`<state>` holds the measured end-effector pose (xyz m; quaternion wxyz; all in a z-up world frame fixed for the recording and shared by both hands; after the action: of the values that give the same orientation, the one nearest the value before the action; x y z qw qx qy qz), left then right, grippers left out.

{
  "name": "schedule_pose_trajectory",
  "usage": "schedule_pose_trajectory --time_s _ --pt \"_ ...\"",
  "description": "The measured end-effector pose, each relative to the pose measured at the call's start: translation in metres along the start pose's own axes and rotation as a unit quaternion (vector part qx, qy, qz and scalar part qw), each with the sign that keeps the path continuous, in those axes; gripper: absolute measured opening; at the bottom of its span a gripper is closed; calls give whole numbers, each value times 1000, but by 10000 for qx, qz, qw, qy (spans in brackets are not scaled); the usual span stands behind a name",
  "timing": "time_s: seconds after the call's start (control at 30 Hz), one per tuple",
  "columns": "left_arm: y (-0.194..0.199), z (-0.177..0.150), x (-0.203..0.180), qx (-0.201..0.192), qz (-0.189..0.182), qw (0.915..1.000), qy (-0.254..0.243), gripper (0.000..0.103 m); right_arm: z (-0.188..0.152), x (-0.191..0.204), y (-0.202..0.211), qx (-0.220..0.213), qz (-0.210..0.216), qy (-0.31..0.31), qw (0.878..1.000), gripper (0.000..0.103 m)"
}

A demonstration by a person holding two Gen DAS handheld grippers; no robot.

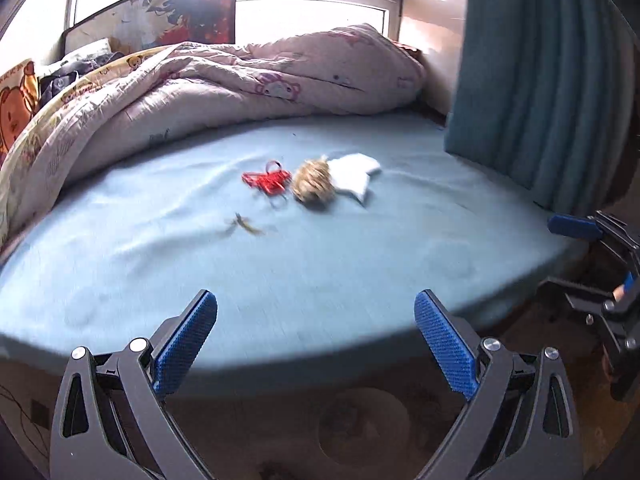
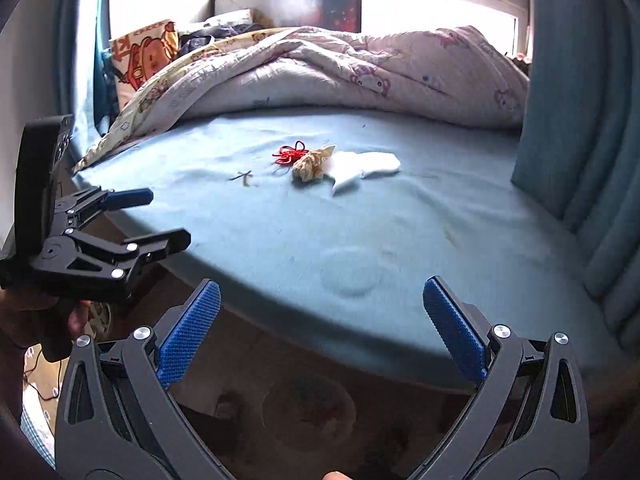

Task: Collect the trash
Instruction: 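Raise both tools back toward the bed, then grasp the red knotted string with the left tool while the right tool grasps the crumpled beige paper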

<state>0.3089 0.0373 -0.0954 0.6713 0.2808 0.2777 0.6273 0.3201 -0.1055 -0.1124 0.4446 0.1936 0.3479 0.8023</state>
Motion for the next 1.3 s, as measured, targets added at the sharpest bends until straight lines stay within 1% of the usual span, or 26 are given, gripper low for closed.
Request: schedule_pose_trajectory --time_s 0.07,0.17,0.23,0.3,0.37,0.5,0.57,0.63,0.67,0.7,0.73,0.77,0.8,0.83,0.97,1.13,1.3 --pt "-14 26 12 17 -27 9999 116 97 18 -3 -21 65 -104 140 9998 98" --pt "-44 59 28 64 -283 9992 277 97 42 -11 -54 202 -158 242 9994 98" --pt "-69 79 35 151 -366 9988 287 97 56 -17 -72 257 -161 270 9992 98" --pt "-96 96 39 268 -312 9989 213 97 68 -20 -85 241 -113 317 9991 98" --pt "-119 107 43 370 -179 9990 193 97 78 -23 -96 236 -41 344 9991 98" --pt "-159 131 54 623 -130 9974 335 95 91 -27 -109 204 94 380 9990 98" --pt "-173 134 55 747 -133 9967 292 89 96 -27 -112 168 158 385 9990 98" --pt "-185 133 54 900 -129 9957 164 69 100 -27 -115 135 207 384 9990 98" --pt "-190 130 52 961 -126 9953 58 61 101 -27 -116 125 212 391 9989 98" --pt "-194 128 50 1067 -177 9941 -6 59 102 -27 -117 119 212 406 9989 98" --pt "-193 129 50 1015 -176 9947 -17 57 102 -26 -119 122 201 430 9988 98" --pt "-192 130 49 987 -175 9950 -46 49 103 -26 -121 134 176 446 9988 98" --pt "-193 129 47 1009 -189 9947 -85 45 103 -27 -125 156 159 450 9987 98" --pt "-194 129 46 1011 -203 9946 -123 35 103 -27 -128 178 151 449 9987 98" --pt "-191 126 44 984 -156 9948 -231 27 104 -25 -139 258 153 438 9986 98" --pt "-182 120 53 987 -230 9947 -179 23 107 -18 -149 326 129 464 9983 98" --pt "-171 119 68 936 -251 9952 -104 21 114 -1 -164 367 162 585 9975 98"
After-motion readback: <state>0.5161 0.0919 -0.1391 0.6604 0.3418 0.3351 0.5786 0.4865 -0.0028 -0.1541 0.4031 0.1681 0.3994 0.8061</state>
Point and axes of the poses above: each gripper's, at about its wrist camera, not at the fingertips, and y roughly against the way its jaws point, x to its left, z to its top, the point moved 7 cm from there along -y, roughly the way its jaws point, and after that the axes turned 6 degrees about x, right-handed, at the moved point
